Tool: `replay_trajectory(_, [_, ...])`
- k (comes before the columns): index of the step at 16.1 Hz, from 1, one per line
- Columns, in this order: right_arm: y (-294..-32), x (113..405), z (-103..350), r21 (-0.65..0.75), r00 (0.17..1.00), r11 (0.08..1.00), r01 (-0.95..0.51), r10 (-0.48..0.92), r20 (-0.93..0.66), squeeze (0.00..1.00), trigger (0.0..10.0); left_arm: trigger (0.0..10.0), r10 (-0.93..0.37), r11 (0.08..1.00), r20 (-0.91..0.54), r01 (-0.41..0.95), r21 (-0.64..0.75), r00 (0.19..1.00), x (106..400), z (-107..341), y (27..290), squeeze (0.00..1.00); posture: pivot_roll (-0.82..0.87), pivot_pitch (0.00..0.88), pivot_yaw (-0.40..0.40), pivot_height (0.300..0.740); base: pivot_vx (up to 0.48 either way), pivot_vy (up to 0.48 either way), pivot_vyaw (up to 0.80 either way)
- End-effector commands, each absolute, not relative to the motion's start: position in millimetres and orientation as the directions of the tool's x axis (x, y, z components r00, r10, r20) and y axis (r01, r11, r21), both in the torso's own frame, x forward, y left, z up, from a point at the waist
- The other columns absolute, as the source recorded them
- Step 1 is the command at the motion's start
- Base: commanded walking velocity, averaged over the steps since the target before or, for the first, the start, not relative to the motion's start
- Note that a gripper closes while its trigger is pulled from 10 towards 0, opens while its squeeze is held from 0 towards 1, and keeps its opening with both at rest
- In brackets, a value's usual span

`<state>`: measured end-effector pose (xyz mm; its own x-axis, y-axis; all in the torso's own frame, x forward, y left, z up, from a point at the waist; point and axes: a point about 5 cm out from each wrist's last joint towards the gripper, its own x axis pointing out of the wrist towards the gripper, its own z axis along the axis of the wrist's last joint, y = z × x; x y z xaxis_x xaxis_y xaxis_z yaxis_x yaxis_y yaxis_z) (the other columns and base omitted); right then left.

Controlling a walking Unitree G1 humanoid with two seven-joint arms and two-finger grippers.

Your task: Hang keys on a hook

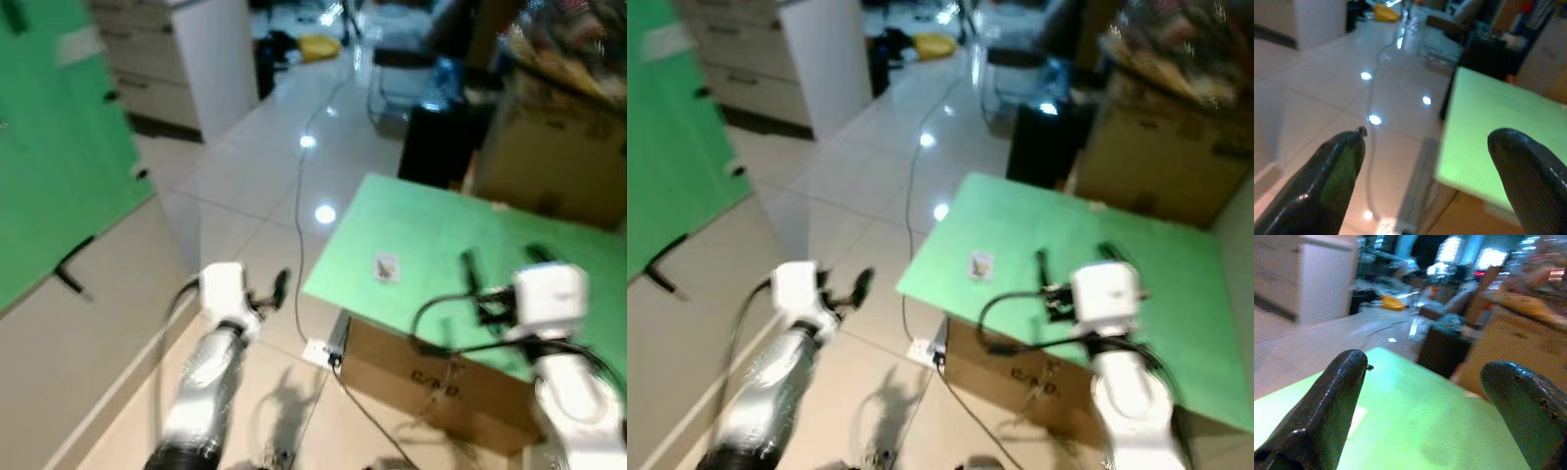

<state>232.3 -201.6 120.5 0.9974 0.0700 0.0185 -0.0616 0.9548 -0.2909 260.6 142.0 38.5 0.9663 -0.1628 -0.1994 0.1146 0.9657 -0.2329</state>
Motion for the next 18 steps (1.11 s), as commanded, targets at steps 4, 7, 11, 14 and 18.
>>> replay_trajectory(4, [-196.9,246.1,116.1,-0.263,0.994,0.96,-0.102,0.105,-0.001,0.0,10.0,10.0,-0.201,0.97,-0.146,0.175,-0.171,0.969,252.0,46.7,145.0,0.0,-0.13,0.0,-0.004,0.724,0.0,0.0,0.0])
replay_trajectory(7, [-183.6,258.3,110.7,-0.228,0.992,0.966,-0.123,0.125,-0.004,0.0,10.0,10.0,-0.176,0.97,-0.099,0.155,-0.186,0.979,278.4,65.4,141.9,0.0,-0.11,0.0,-0.004,0.724,0.0,-0.475,0.0])
replay_trajectory(11, [-182.1,254.0,104.7,-0.222,0.991,0.966,-0.133,0.131,-0.024,0.0,10.0,10.0,-0.229,0.959,-0.098,0.207,-0.192,0.969,281.2,69.0,128.7,0.0,-0.13,0.0,0.006,0.724,0.0,-0.472,0.0])
replay_trajectory(14, [-185.4,251.4,101.1,-0.221,0.994,0.969,-0.112,0.107,-0.032,0.0,10.0,10.0,-0.252,0.953,-0.1,0.229,-0.2,0.963,291.0,71.8,120.7,0.0,-0.14,0.0,0.012,0.724,0.0,-0.471,0.0])
replay_trajectory(18, [-186.5,246.1,97.3,-0.229,0.993,0.967,-0.113,0.106,-0.043,0.0,10.0,10.0,-0.259,0.959,-0.122,0.24,-0.15,0.958,296.8,73.4,125.6,0.0,-0.16,0.0,0.028,0.724,0.0,-0.113,0.0])
